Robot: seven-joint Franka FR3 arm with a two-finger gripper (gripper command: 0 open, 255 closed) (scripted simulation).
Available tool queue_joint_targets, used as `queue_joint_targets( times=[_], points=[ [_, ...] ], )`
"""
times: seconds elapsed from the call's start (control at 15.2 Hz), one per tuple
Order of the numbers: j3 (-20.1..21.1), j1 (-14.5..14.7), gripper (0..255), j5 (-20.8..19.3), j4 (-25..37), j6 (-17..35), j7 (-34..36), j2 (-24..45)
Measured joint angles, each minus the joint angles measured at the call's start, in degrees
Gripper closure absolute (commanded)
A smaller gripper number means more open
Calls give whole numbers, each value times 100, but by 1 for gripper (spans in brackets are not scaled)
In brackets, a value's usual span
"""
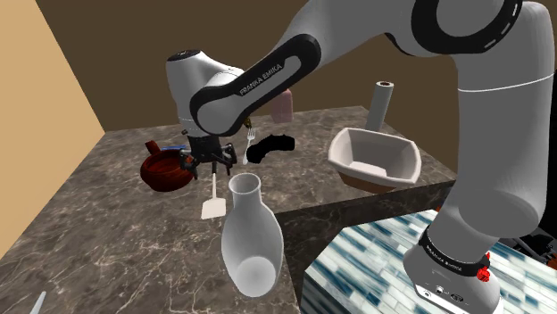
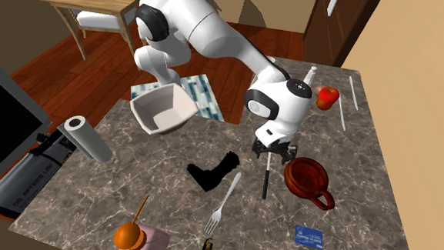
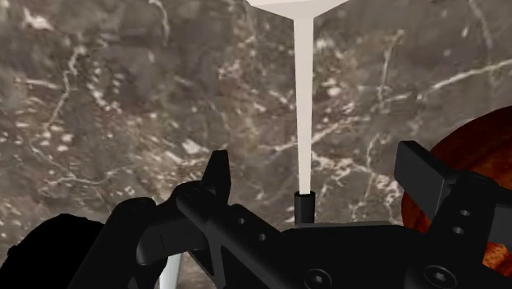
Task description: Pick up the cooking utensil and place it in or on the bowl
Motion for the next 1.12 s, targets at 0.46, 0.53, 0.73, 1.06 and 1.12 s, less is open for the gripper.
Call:
queue_joint_targets(
  times=[0.46,0.53,0.73,1.06,1.12],
  points=[
    [-14,11,0,-52,-1,111,32,27],
    [-13,11,0,-51,6,104,34,27],
    [17,21,255,-33,63,222,1,24],
    [-15,-35,255,-8,-20,64,-42,49],
    [-15,-35,255,-8,-16,51,-43,51]
  ],
)
